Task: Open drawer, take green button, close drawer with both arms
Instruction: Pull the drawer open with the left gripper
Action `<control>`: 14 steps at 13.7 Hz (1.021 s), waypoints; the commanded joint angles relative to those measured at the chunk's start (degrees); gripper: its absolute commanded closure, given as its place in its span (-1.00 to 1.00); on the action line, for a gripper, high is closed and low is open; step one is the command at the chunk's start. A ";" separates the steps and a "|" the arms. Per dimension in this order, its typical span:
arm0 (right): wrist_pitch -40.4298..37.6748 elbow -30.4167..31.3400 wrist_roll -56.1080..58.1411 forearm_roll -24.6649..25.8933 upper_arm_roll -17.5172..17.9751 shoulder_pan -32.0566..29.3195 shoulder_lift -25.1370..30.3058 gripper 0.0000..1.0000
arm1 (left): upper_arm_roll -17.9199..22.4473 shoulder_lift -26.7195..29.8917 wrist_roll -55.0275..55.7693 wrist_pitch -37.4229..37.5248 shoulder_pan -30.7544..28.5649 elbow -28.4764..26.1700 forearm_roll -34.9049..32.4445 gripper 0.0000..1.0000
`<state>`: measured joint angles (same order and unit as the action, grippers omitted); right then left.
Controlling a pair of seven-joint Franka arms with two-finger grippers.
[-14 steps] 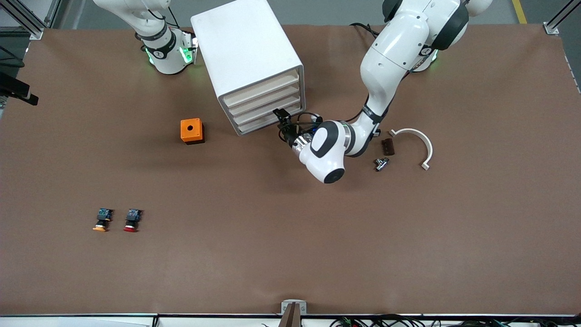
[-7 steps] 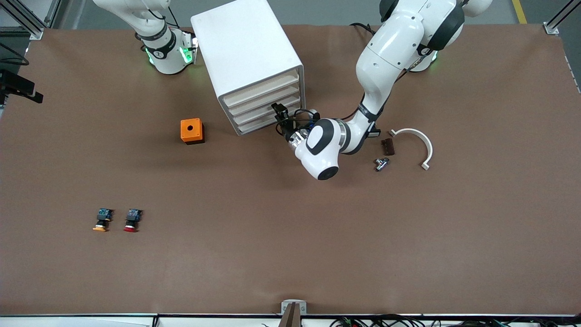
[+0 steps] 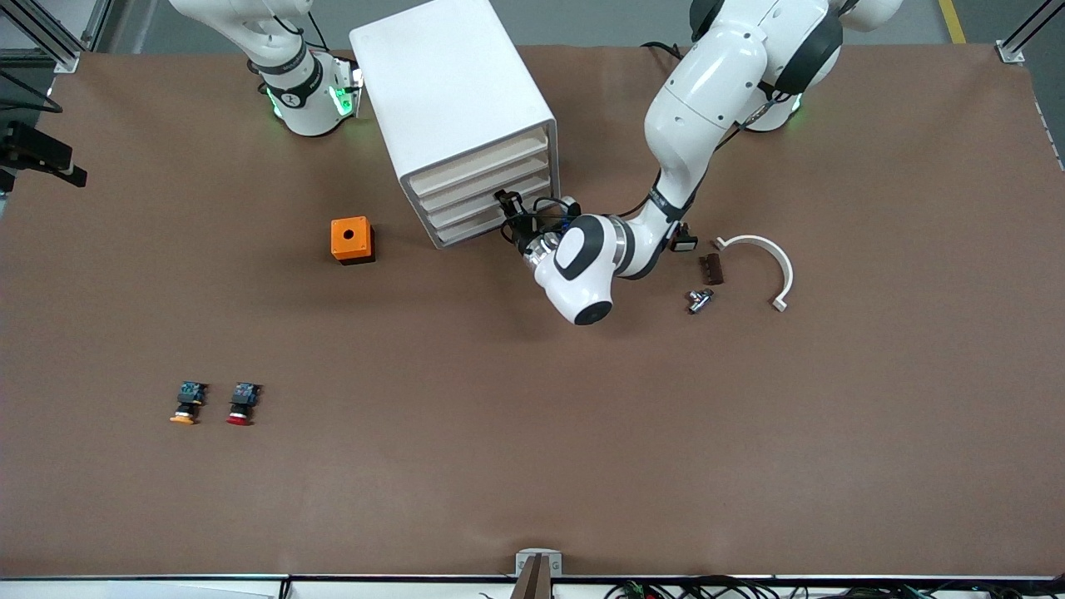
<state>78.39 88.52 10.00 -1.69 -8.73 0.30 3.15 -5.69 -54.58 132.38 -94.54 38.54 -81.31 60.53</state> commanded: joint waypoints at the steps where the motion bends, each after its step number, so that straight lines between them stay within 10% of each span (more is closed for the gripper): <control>1: -2.36 -0.54 0.55 -0.41 -0.32 -0.13 0.37 -1.00 | 1.12 0.26 0.25 0.50 -1.52 0.98 0.29 0.97; 9: 1.40 -0.01 0.64 0.02 0.12 0.22 1.68 -1.00 | 5.17 -0.09 -5.10 -1.34 -8.12 7.22 -0.76 0.71; 10: 2.02 0.34 0.55 -0.15 0.30 0.22 2.04 -1.00 | 5.17 -0.09 -6.68 -2.22 -8.30 7.22 -0.76 0.51; 12: 2.29 0.78 0.55 -0.42 0.30 0.23 2.39 -1.00 | 5.17 0.00 -7.84 -3.02 -8.82 7.14 -0.59 -0.79; 14: 2.47 1.48 0.55 -0.42 0.30 0.22 2.92 -1.00 | 5.17 0.43 -7.84 -2.93 -10.31 7.13 -0.67 -0.98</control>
<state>80.14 88.26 10.16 -1.72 -8.49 0.45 4.42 -0.38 -54.45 125.27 -97.39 29.48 -74.80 59.71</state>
